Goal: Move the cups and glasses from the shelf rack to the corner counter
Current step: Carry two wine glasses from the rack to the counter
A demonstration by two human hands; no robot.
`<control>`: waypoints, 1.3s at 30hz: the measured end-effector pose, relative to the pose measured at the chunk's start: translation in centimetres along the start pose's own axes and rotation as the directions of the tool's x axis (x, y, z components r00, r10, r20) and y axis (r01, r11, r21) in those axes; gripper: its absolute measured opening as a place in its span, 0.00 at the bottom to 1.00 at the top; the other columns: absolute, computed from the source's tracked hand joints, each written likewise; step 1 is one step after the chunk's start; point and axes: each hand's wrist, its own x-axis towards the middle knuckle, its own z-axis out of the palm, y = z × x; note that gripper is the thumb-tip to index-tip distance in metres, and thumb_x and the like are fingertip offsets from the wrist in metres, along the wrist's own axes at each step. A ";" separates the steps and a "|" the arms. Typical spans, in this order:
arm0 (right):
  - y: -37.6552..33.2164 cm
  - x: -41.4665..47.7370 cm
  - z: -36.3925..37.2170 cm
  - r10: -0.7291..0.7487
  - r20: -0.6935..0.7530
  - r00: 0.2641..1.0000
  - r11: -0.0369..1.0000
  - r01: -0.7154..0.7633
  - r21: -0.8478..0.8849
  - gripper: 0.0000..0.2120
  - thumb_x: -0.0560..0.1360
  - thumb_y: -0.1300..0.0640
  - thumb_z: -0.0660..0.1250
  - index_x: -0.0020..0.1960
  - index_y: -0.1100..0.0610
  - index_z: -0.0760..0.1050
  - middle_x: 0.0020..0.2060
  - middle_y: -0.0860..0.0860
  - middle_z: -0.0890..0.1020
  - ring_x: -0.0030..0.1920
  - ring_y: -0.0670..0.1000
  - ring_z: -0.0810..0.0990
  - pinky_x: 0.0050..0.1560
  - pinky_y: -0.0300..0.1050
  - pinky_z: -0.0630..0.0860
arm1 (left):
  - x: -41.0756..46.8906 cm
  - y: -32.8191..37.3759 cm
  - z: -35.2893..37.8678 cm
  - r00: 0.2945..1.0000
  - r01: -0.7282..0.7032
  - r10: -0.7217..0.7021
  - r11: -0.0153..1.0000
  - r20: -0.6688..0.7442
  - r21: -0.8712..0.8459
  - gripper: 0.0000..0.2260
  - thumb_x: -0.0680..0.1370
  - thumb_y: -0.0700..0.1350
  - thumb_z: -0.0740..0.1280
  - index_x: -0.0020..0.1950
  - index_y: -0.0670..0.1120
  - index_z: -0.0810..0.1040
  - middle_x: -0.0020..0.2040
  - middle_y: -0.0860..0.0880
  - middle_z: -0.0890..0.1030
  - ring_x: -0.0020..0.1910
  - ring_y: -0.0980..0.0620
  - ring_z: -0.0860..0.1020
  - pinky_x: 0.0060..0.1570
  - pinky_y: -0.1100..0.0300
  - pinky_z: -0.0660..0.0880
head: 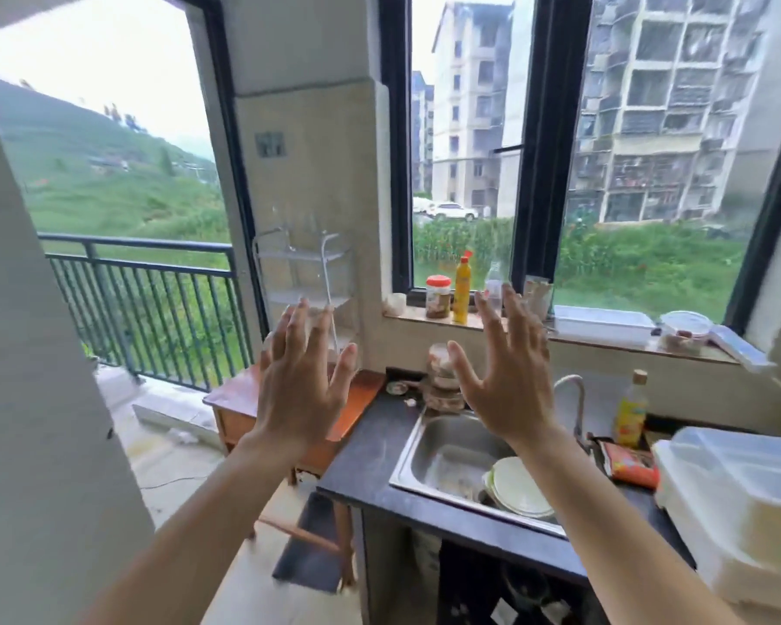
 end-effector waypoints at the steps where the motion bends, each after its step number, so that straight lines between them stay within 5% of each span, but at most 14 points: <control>1: 0.1 0.7 2.0 -0.002 0.020 1.000 1.000 0.002 0.011 0.34 0.79 0.41 0.62 0.79 0.56 0.60 0.80 0.61 0.59 0.79 0.62 0.61 0.73 0.66 0.64 | 0.8 -1.4 0.6 1.000 0.018 -0.018 1.000 -0.004 0.017 0.28 0.81 0.60 0.53 0.77 0.46 0.64 0.79 0.41 0.60 0.78 0.41 0.58 0.72 0.40 0.61; 12: 4.3 14.9 22.2 -0.048 0.117 0.992 0.987 0.029 0.160 0.35 0.80 0.36 0.55 0.80 0.55 0.61 0.80 0.60 0.59 0.78 0.61 0.62 0.75 0.63 0.63 | 15.3 -11.4 11.9 0.991 0.131 -0.133 0.980 0.005 0.151 0.32 0.79 0.62 0.51 0.78 0.46 0.62 0.80 0.42 0.59 0.79 0.44 0.57 0.74 0.41 0.58; 21: 2.9 26.8 35.9 -0.145 0.155 0.977 0.955 0.097 0.279 0.35 0.80 0.37 0.56 0.81 0.54 0.55 0.81 0.58 0.57 0.79 0.59 0.62 0.74 0.58 0.64 | 26.7 -21.4 16.1 0.980 0.200 -0.197 0.959 -0.036 0.201 0.32 0.79 0.62 0.54 0.79 0.47 0.61 0.78 0.43 0.63 0.76 0.43 0.61 0.70 0.42 0.66; 30: 2.1 35.1 49.0 -0.078 0.192 0.978 0.982 0.042 0.185 0.37 0.80 0.34 0.54 0.82 0.51 0.51 0.82 0.57 0.55 0.79 0.58 0.62 0.74 0.58 0.64 | 37.0 -34.6 26.1 0.984 0.175 -0.175 0.985 -0.042 0.003 0.31 0.82 0.58 0.58 0.80 0.45 0.56 0.80 0.43 0.58 0.79 0.45 0.55 0.75 0.46 0.56; 39: -1.2 46.9 59.7 0.097 0.254 0.962 0.982 -0.134 0.136 0.36 0.79 0.38 0.61 0.82 0.50 0.54 0.80 0.55 0.58 0.77 0.58 0.65 0.73 0.58 0.67 | 51.5 -47.1 33.9 0.982 0.191 -0.179 0.924 0.067 -0.330 0.33 0.81 0.57 0.60 0.81 0.49 0.50 0.80 0.45 0.56 0.78 0.45 0.57 0.73 0.45 0.60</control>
